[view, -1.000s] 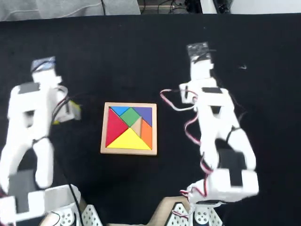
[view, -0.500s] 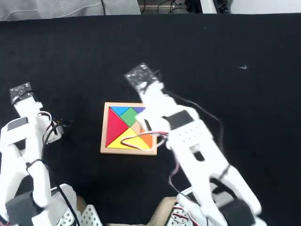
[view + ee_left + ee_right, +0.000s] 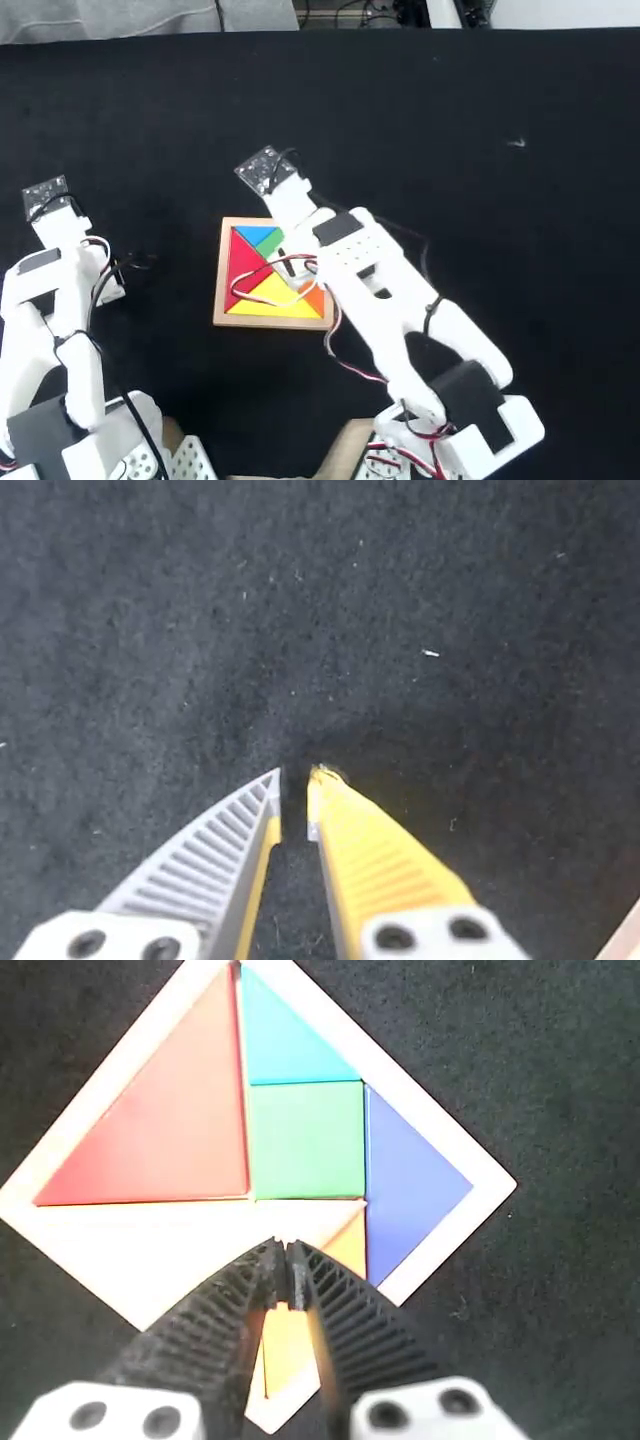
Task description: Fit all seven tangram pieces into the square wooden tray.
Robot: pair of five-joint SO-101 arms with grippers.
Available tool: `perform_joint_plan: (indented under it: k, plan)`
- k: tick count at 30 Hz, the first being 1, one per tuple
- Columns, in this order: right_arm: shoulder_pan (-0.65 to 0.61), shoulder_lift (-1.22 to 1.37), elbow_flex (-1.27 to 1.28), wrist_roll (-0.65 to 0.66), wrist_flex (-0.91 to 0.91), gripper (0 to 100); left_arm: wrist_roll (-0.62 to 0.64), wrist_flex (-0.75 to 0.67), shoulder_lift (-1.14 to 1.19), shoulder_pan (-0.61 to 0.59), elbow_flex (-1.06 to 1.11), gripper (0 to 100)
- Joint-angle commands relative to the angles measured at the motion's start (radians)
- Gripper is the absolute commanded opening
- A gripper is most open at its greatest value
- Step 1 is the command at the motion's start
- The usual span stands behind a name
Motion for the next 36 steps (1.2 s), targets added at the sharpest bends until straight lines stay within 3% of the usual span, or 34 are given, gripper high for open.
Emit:
perform_joint_plan:
  k: [1, 12, 28, 36]
  plan:
    - [0.012, -0.004, -0.039, 0.000, -0.028, 1.1, -0.003, -0.011, -0.003, -0.007, -0.013, 6]
    - [0.057, 0.159, -0.136, 0.031, -0.032, 1.1, -0.003, -0.009, -0.006, 0.004, -0.007, 6]
    - [0.061, 0.116, -0.147, 0.034, 0.002, 1.1, -0.003, -0.009, -0.006, 0.004, -0.007, 6]
    - [0.060, 0.228, -0.177, 0.034, -0.021, 1.1, -0.003, -0.009, -0.009, 0.004, -0.007, 6]
